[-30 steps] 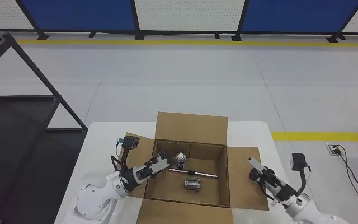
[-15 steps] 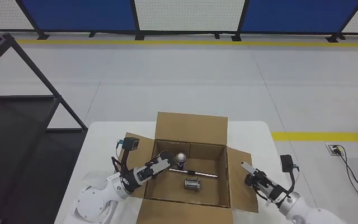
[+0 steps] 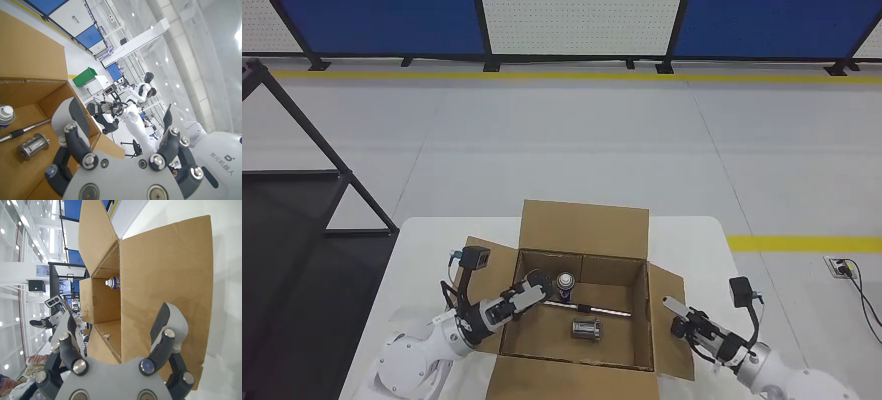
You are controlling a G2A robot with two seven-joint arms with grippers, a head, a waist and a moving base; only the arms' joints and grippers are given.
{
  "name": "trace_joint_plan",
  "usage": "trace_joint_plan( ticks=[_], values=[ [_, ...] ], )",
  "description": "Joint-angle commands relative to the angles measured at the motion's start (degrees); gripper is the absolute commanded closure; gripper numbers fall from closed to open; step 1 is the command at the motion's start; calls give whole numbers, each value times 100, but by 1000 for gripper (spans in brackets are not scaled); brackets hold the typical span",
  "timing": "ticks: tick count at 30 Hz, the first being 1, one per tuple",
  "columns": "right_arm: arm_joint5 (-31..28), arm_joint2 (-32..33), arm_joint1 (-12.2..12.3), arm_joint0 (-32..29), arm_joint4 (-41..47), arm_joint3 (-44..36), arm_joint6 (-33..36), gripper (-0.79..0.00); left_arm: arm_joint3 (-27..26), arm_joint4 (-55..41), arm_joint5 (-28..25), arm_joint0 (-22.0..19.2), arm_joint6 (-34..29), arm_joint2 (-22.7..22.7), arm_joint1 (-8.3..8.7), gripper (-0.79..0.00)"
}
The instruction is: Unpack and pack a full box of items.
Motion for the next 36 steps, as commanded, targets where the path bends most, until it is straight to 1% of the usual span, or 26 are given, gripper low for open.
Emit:
trace_joint_plan(
  ticks=[1, 6, 9, 11, 15, 18, 20, 31, 33, 36],
  values=[
    [-50, 18, 10, -26, 73, -39, 11, -785, -8, -1, 4, 5, -2, 2, 5, -785],
    [-294, 88, 22, -108, 320, -219, -138, -785, -77, 21, -32, 28, 22, -11, 18, -785],
    [-767, 161, 16, -232, 624, -435, -320, -785, -221, 68, -97, 65, 138, -101, 32, -785],
    [-1096, 183, 16, -344, 836, -580, -307, -785, -368, 69, -125, 108, 173, -198, 48, -785],
    [-1514, 204, 21, -480, 1127, -926, -302, -785, -734, 147, -121, 224, 160, -359, 85, -785],
    [-1772, 137, 22, -535, 1281, -1155, -307, -785, -850, 169, -107, 259, 133, -387, 95, -785],
    [-1687, 69, 27, -542, 1228, -1185, -338, -785, -850, 169, -107, 259, 133, -387, 95, -785],
    [-1687, 69, 27, -542, 1228, -1185, -338, -785, -850, 169, -107, 259, 133, -387, 95, -785],
    [-1761, -37, 29, -526, 1235, -1316, -252, -785, -958, 135, -106, 286, 274, -400, 91, -785],
    [-1864, -168, 40, -437, 1063, -1475, -193, -785, -1141, 28, -176, 332, 591, -541, 90, -785]
  ],
)
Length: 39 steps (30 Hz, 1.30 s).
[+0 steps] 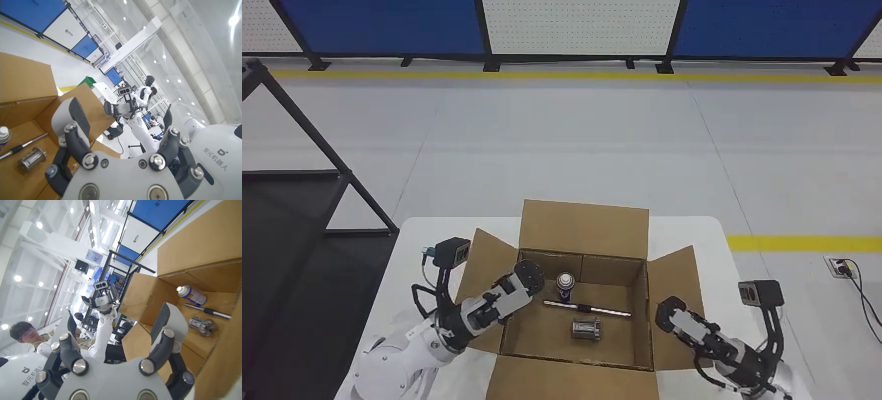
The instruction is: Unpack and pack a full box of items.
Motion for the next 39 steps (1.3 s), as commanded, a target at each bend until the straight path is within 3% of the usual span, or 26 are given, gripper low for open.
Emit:
trace_joint_plan(
  ticks=[1, 10, 19, 21, 36, 39],
  values=[
    [-31, -81, 9, 79, -152, -85, 46, -785, -108, -107, -50, 35, 197, -113, 2, -785],
    [601, -903, 36, 864, -1370, -266, 176, -785, -567, -497, -311, 695, 664, -1118, 75, -785],
    [2247, -2323, -17, 2081, -3478, 59, 442, -785, -694, -1076, -483, 1437, 985, -1973, 109, -785],
    [2895, -2482, -51, 2312, -4027, 209, 104, -785, -703, -1446, -466, 1576, 972, -2039, 108, -785],
    [2880, -2517, -50, 2304, -4065, 231, 136, -785, -729, -1666, -431, 1630, 881, -2052, 111, -785],
    [3067, -2942, -56, 2593, -4688, 435, 696, -785, -806, -1675, -322, 1621, 1027, -2056, 105, -785]
  ],
)
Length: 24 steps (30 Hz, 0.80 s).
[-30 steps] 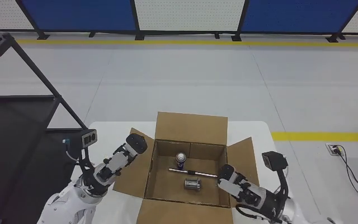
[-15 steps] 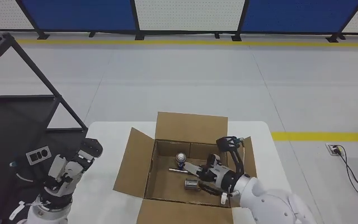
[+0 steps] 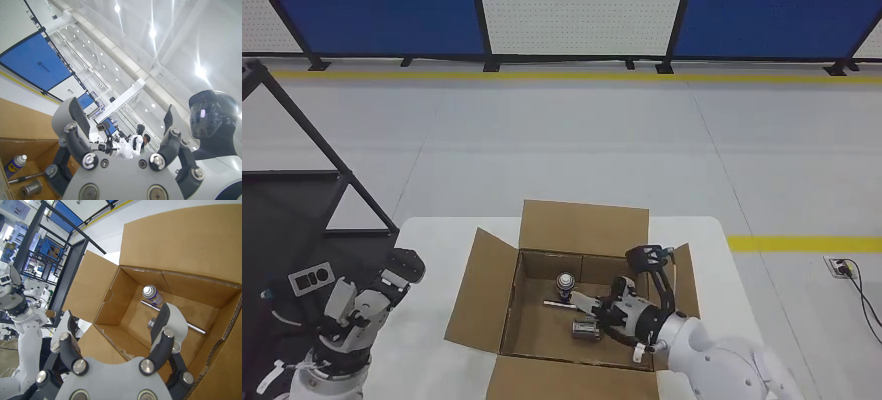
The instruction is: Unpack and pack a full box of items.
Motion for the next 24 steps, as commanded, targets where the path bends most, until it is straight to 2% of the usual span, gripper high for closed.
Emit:
trace_joint_plan(
  ticks=[1, 11, 24],
  values=[
    [305, -278, -18, 274, -467, 126, 394, -785, -23, -32, 32, -6, 83, -19, -4, -785],
    [1541, -1460, -217, 1545, -1497, 1058, 2375, -785, 75, -310, 1, 119, 138, -280, -8, -785],
    [1457, -1603, -250, 1626, -1585, 1271, 2366, -785, 149, -270, -14, 106, 136, -243, -24, -785]
  ],
)
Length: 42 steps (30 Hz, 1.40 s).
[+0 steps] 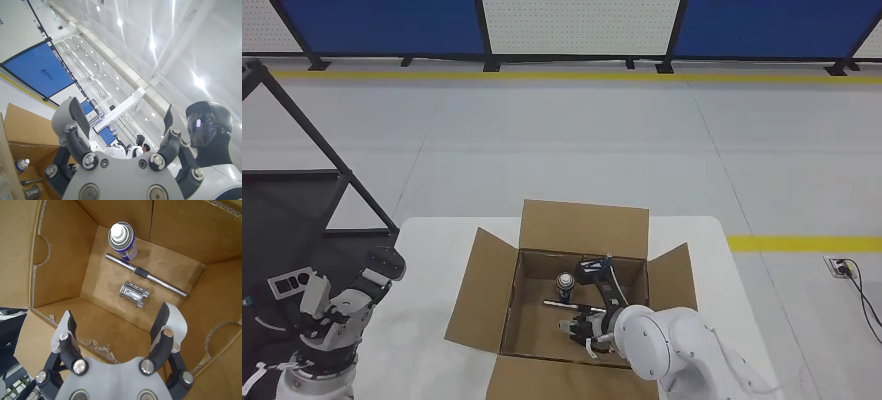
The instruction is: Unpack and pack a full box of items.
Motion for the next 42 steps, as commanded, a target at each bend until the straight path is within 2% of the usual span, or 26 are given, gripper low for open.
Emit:
trace_joint_plan(
  ticks=[1, 5, 25, 28, 32, 33, 34, 37, 42],
  values=[
    [-103, -4, -2, -78, -9, 117, -129, -785, 13, -12, -12, -4, 0, -8, -2, -785],
    [-95, -113, -50, 58, -44, 440, 117, -785, 36, -57, -32, 3, -10, -30, -6, -785],
    [-145, -607, -434, 781, 200, 1902, 168, -785, 127, -17, 38, -114, -35, 22, -20, -785],
    [-130, -652, -478, 835, 199, 2051, 153, -653, 130, -7, 34, -118, -30, 30, -23, -785],
    [-118, -680, -518, 872, 195, 2176, 141, -548, 133, 0, 31, -121, -26, 36, -26, -785],
    [-102, -679, -526, 876, 182, 2215, 125, -489, 134, 1, 31, -122, -26, 36, -27, -785],
    [-84, -674, -533, 876, 171, 2246, 107, -382, 133, 1, 31, -122, -26, 36, -28, -785],
    [-63, -642, -546, 862, 145, 2285, 87, -348, 126, 17, 33, -124, -35, 33, -29, -785],
    [-40, -543, -537, 773, 24, 2264, 64, -342, 99, 36, 60, -130, -57, 40, -30, -785]
  ],
)
